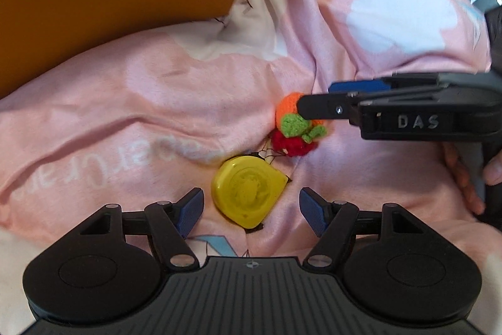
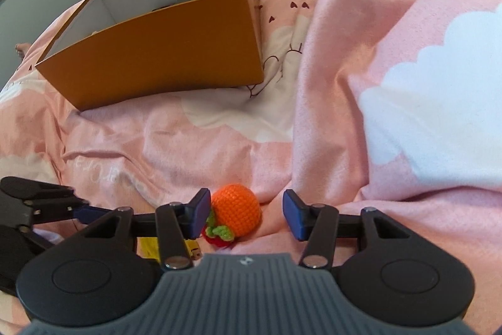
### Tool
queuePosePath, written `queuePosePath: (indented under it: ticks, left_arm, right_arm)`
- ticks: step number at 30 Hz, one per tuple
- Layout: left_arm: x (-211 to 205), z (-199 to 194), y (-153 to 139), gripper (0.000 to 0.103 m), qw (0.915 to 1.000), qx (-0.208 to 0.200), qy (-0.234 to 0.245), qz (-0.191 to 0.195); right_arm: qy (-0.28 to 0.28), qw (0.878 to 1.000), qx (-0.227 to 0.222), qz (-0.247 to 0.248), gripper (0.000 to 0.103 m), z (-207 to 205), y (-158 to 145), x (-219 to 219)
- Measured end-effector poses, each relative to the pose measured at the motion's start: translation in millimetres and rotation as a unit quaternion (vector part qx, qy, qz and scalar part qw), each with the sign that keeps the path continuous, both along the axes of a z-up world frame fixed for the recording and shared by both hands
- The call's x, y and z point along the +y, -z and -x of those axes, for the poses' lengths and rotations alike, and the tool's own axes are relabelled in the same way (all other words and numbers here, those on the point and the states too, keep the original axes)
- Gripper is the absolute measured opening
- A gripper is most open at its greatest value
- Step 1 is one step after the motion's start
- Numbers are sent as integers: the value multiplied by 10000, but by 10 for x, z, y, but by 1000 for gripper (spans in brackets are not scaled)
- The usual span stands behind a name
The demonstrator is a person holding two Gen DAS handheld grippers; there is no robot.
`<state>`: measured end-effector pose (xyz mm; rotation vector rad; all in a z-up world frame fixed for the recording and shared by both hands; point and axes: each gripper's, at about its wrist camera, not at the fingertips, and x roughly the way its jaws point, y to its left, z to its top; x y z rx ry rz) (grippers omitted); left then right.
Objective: Organize objects
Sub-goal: 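Grasp the yellow tape measure with the left gripper while the right grasps the orange crocheted toy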
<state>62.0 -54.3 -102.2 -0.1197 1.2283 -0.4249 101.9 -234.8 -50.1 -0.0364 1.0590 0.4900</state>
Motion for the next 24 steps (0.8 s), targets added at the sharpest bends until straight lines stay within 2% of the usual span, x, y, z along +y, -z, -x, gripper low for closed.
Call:
queuePosePath:
  ticks: [9,10,14,18,24]
  left_arm:
    - [-245,-29,129,81,9960,-264,547,-653]
    - [-245,-30,135,81,9960,-262,556,-655]
    - [-185,-16,130,66,9968,-258,460,-607]
    - [-103,23,99,65,9981,-269,318,-460]
    - [8,94,20,65,9982,-368,61,-472]
  right_arm:
    - [-190,9998,-19,-27,54,8,22,46]
    - [-250,9997,-27,-20,54,22,17,52]
    - [-439,9990,-23,3,54,51,25,105]
    - [-503,9987,35,-26,54,53,41,116]
    - [-521,9986,127,40,55,24,94,128]
